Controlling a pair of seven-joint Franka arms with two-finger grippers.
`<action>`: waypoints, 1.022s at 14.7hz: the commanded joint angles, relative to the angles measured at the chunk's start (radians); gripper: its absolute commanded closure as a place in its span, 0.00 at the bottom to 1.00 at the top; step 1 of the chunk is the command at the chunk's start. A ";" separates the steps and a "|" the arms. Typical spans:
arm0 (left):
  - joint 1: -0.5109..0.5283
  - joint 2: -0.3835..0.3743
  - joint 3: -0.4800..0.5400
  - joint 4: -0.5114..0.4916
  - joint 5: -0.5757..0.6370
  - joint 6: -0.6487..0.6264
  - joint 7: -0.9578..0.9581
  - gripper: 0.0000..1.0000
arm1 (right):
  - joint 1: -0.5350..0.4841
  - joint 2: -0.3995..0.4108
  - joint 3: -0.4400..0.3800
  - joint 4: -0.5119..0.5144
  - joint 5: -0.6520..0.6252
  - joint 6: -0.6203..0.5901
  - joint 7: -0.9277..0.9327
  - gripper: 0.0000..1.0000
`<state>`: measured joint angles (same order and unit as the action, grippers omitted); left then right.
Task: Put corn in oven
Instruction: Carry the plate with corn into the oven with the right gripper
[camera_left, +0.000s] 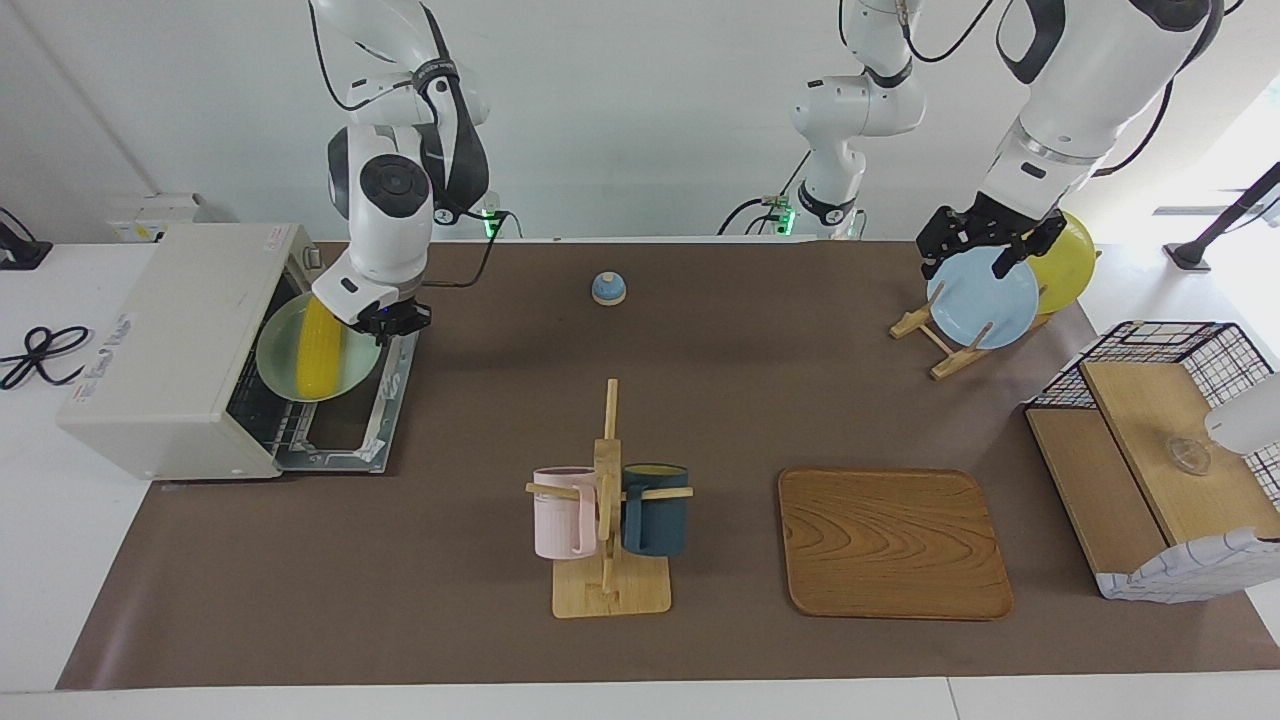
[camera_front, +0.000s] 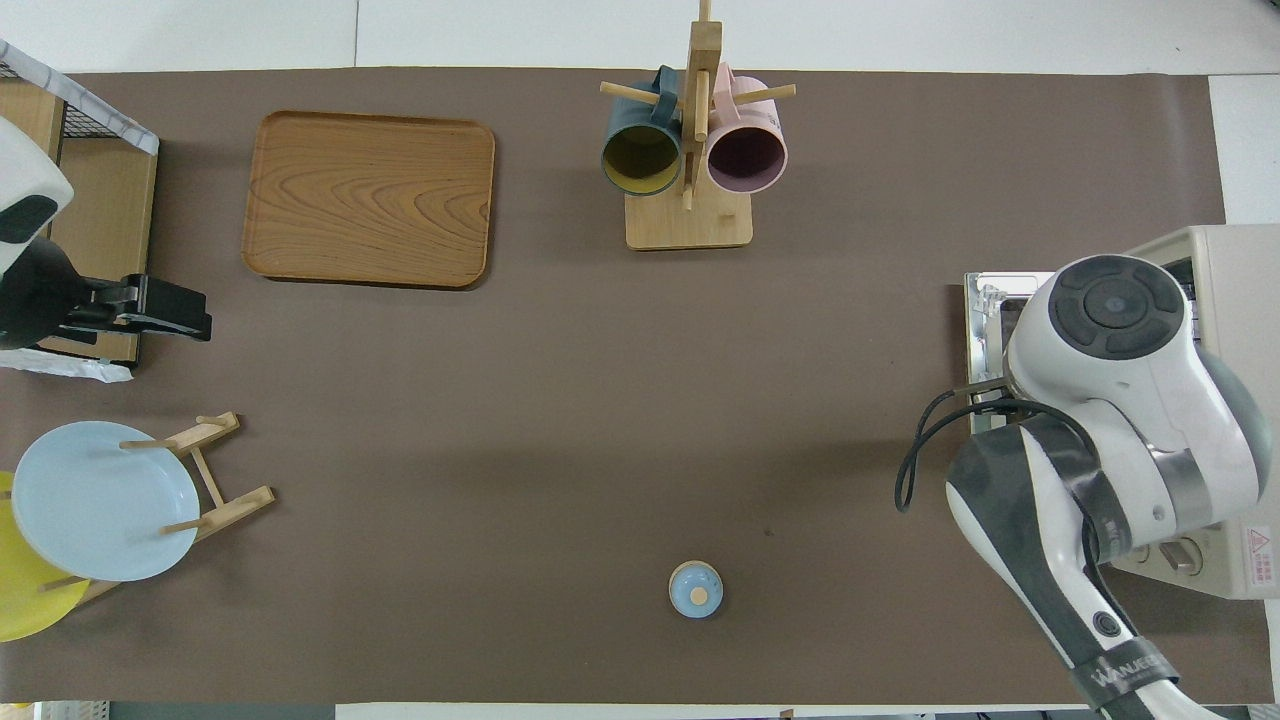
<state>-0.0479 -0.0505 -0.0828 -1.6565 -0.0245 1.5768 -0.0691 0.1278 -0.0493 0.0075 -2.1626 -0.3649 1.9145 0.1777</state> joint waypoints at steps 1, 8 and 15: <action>0.016 -0.012 -0.012 -0.019 -0.005 0.008 0.003 0.00 | -0.074 -0.040 0.012 -0.066 0.017 0.073 -0.075 1.00; 0.016 -0.012 -0.012 -0.019 -0.005 0.008 0.003 0.00 | -0.160 -0.058 0.011 -0.144 0.050 0.156 -0.152 0.88; 0.016 -0.012 -0.012 -0.019 -0.005 0.008 0.003 0.00 | -0.209 -0.070 0.009 -0.186 0.052 0.224 -0.201 0.80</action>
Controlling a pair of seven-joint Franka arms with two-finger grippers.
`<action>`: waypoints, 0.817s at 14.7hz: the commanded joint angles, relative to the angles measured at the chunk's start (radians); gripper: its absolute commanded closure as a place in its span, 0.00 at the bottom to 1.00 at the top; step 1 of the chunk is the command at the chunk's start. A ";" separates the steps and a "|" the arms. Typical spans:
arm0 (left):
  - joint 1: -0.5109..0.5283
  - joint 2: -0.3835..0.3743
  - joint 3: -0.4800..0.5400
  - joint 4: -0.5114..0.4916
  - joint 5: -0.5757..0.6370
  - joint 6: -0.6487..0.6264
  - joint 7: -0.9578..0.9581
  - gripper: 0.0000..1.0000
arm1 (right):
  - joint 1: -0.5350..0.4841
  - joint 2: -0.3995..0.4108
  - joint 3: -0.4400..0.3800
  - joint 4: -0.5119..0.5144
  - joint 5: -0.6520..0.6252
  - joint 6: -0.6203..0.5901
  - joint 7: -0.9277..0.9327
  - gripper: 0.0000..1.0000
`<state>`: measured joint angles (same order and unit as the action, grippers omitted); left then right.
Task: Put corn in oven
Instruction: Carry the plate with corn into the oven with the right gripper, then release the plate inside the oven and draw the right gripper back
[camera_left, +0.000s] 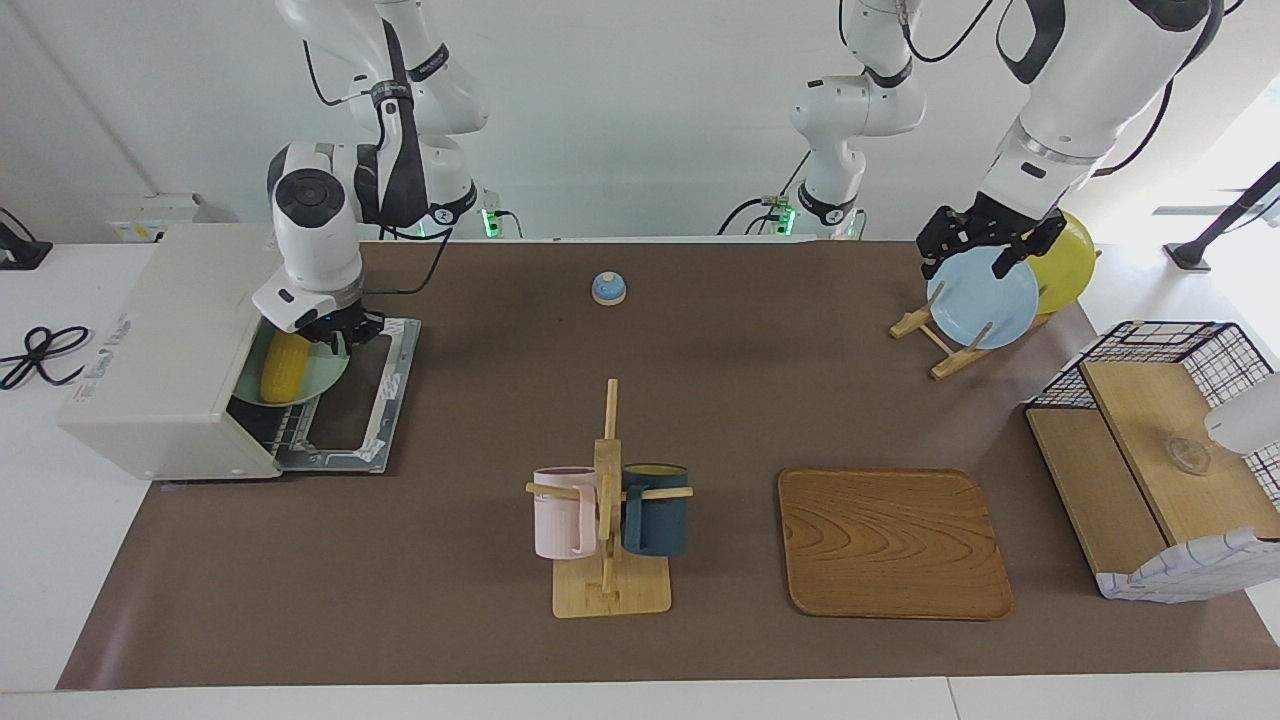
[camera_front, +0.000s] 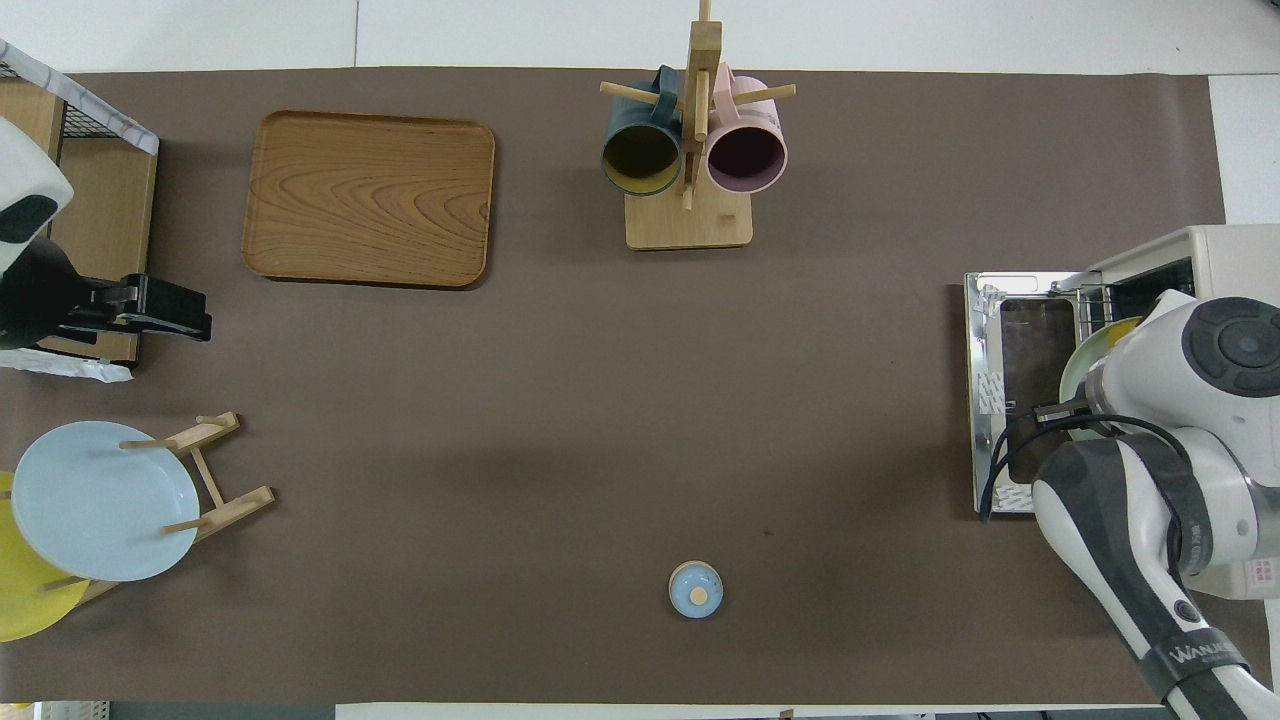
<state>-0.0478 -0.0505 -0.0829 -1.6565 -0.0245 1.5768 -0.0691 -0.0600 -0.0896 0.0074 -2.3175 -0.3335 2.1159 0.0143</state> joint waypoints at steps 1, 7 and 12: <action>0.016 -0.012 -0.012 -0.019 -0.005 0.008 0.003 0.00 | -0.023 -0.030 0.009 -0.028 0.021 0.022 -0.042 0.80; 0.016 -0.012 -0.012 -0.019 -0.005 0.008 0.003 0.00 | -0.012 -0.019 0.011 0.035 0.022 -0.028 -0.057 0.79; 0.016 -0.012 -0.012 -0.019 -0.005 0.008 0.003 0.00 | 0.061 -0.015 0.017 0.124 0.100 -0.120 -0.039 0.86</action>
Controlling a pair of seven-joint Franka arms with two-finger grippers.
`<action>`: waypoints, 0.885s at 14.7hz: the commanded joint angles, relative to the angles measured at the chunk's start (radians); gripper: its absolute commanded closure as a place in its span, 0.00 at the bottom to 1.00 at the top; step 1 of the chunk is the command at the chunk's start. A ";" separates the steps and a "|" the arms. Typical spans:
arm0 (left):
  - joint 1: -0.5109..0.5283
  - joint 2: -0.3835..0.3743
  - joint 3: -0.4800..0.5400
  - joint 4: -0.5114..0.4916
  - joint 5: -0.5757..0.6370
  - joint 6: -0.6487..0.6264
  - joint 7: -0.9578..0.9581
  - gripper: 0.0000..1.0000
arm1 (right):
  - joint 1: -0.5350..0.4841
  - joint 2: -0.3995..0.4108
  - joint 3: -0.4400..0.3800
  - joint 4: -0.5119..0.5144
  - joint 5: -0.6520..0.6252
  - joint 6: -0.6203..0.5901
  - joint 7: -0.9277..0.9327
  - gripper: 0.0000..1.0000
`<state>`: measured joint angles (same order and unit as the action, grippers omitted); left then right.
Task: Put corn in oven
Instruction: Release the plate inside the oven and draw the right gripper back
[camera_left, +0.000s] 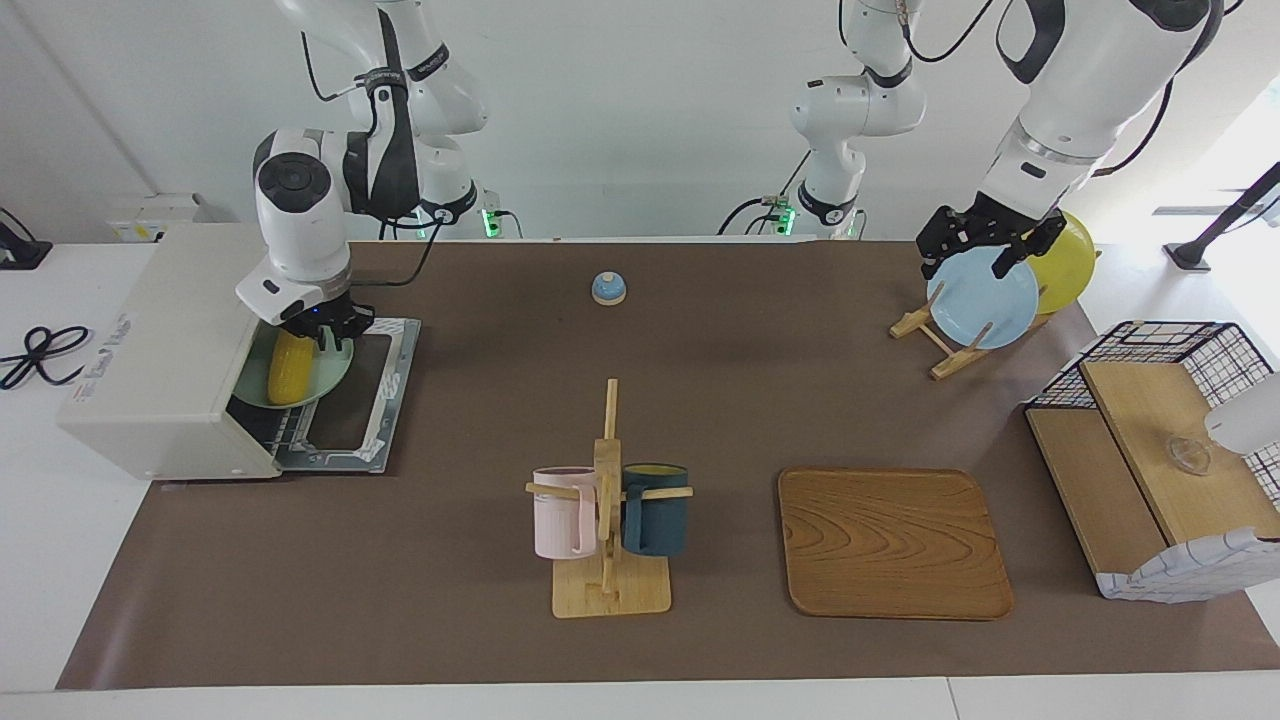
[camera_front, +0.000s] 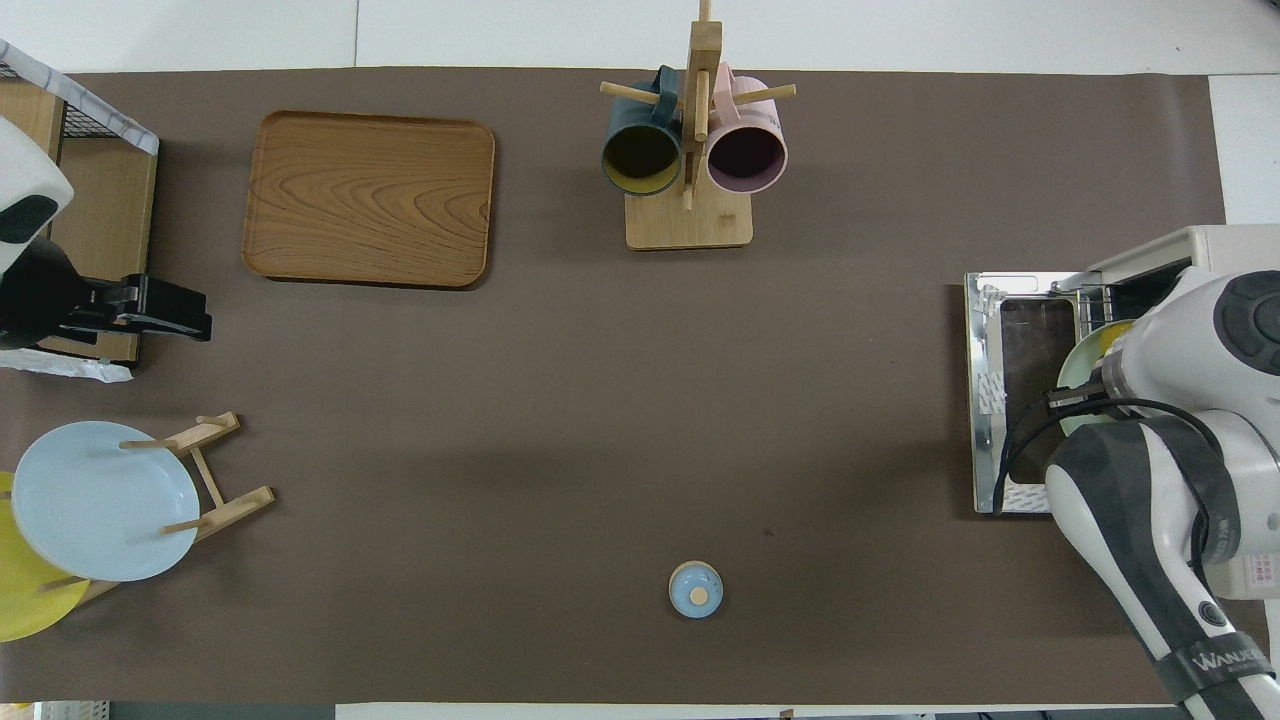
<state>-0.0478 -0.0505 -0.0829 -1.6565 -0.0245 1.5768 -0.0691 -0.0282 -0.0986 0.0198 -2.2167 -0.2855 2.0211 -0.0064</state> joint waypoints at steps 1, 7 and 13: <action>0.016 -0.012 -0.012 -0.019 -0.005 0.008 0.003 0.00 | 0.059 -0.006 0.006 0.022 0.060 -0.022 0.003 1.00; 0.016 -0.012 -0.012 -0.019 -0.005 0.008 0.003 0.00 | 0.267 0.066 0.005 -0.012 0.048 0.050 0.353 1.00; 0.016 -0.012 -0.012 -0.019 -0.005 0.008 0.003 0.00 | 0.252 0.062 0.003 -0.158 0.046 0.205 0.376 1.00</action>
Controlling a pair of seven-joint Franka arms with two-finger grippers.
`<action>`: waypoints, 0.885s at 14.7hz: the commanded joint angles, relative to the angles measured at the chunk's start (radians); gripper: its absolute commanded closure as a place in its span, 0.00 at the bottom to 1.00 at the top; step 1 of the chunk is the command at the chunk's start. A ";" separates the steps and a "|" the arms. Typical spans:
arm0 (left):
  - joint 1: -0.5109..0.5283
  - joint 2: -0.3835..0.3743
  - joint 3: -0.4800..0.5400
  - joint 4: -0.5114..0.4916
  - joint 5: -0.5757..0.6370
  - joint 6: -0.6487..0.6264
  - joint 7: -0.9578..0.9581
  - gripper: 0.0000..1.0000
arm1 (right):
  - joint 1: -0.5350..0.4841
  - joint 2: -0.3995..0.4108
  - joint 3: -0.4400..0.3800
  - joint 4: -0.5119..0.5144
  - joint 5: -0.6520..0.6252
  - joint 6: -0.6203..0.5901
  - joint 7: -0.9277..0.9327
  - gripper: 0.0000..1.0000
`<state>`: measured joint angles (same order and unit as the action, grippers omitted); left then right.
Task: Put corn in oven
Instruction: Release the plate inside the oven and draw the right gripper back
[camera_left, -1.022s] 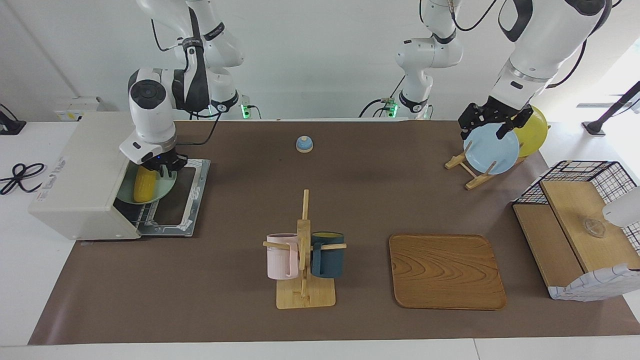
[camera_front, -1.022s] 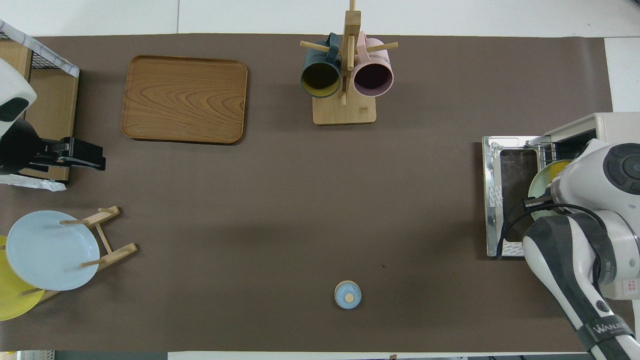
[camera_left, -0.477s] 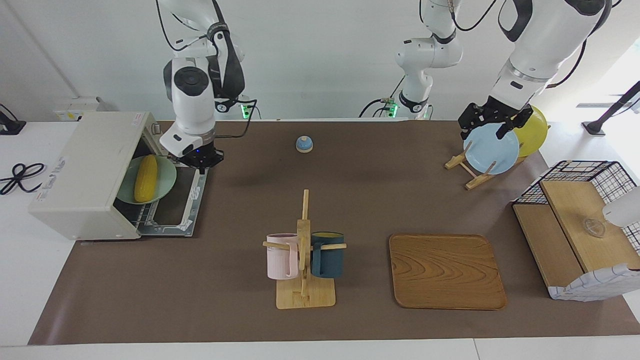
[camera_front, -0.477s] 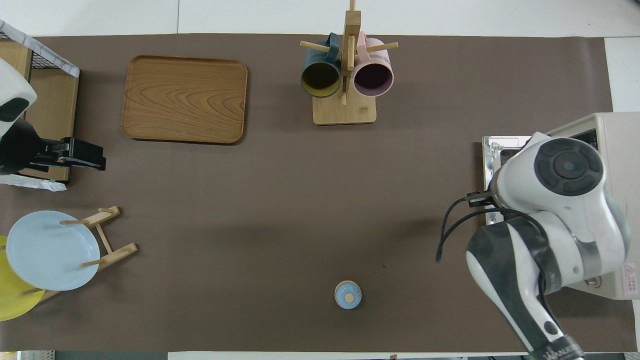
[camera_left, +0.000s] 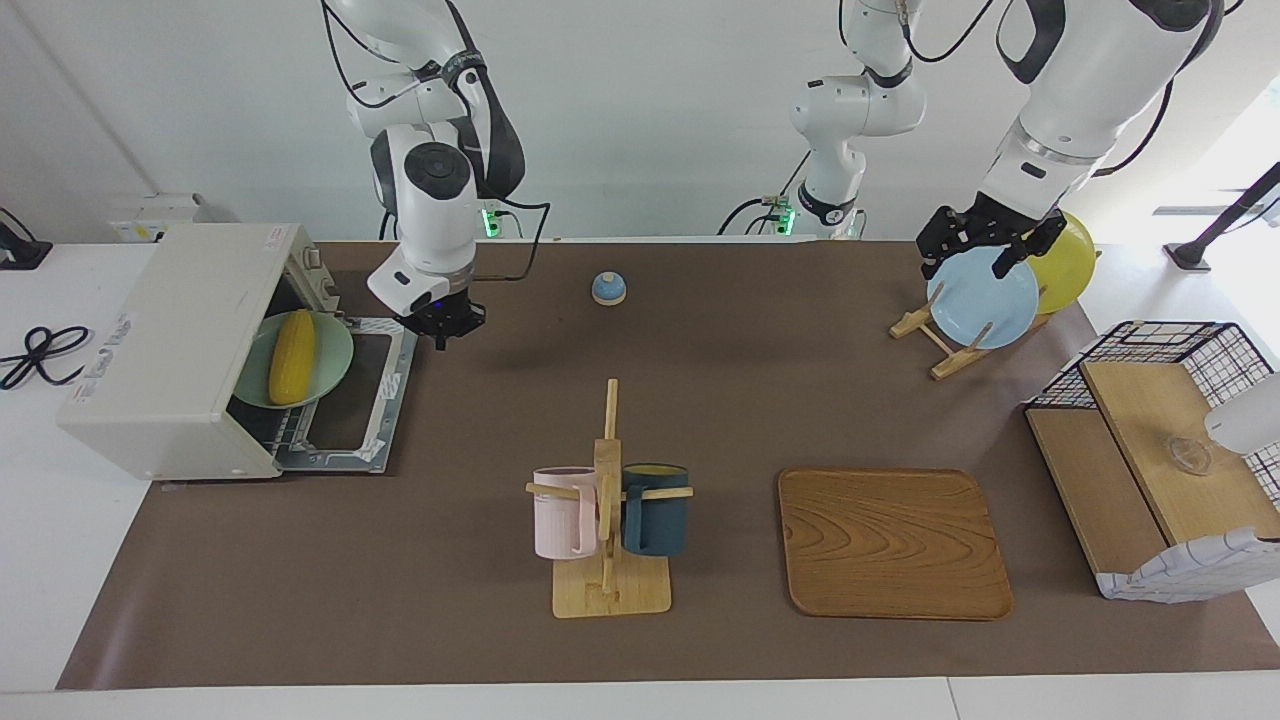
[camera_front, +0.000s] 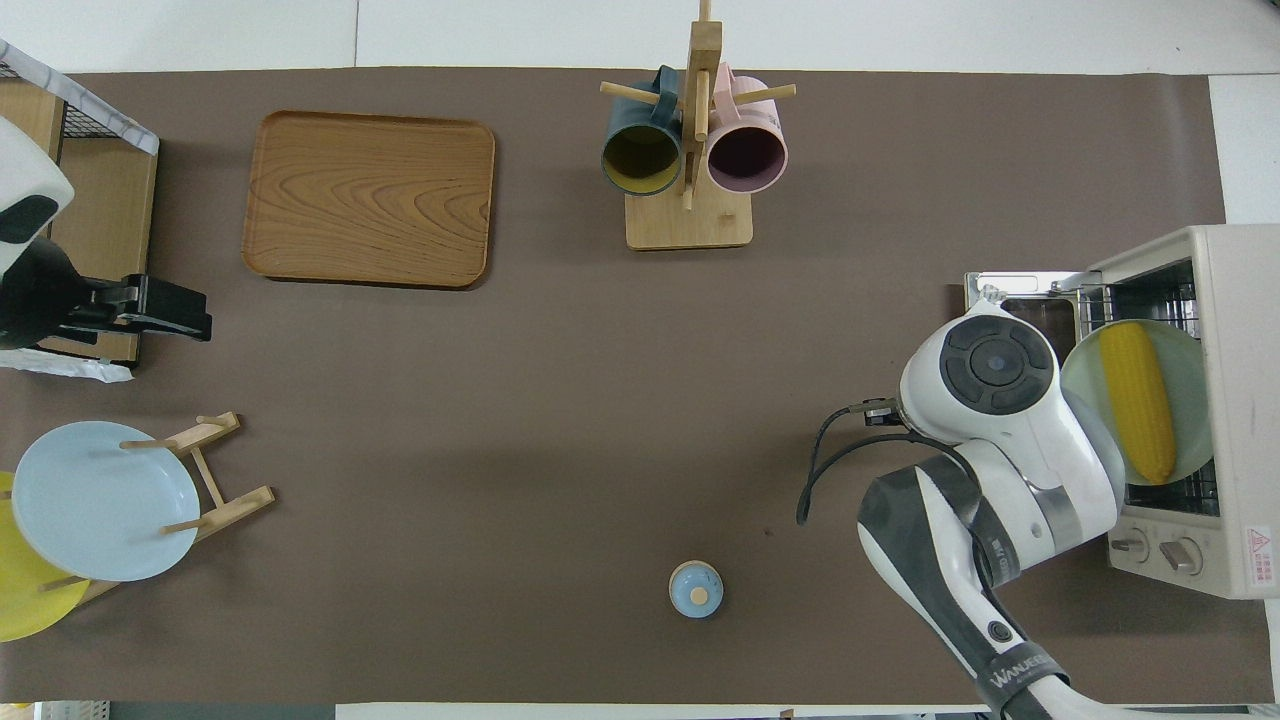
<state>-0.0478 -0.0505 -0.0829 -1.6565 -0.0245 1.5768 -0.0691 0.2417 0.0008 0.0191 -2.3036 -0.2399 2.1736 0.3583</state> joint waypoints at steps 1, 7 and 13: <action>0.016 -0.012 -0.012 -0.019 -0.005 0.008 0.003 0.00 | -0.025 -0.042 0.004 -0.089 0.001 0.061 0.008 1.00; 0.016 -0.012 -0.012 -0.019 -0.005 0.008 0.003 0.00 | -0.084 -0.071 0.004 -0.172 0.001 0.100 -0.002 1.00; 0.016 -0.012 -0.012 -0.019 -0.005 0.008 0.003 0.00 | -0.150 -0.090 0.004 -0.229 -0.001 0.153 -0.064 1.00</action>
<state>-0.0478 -0.0505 -0.0829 -1.6565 -0.0245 1.5767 -0.0691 0.1289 -0.0537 0.0162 -2.4997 -0.2405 2.3015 0.3430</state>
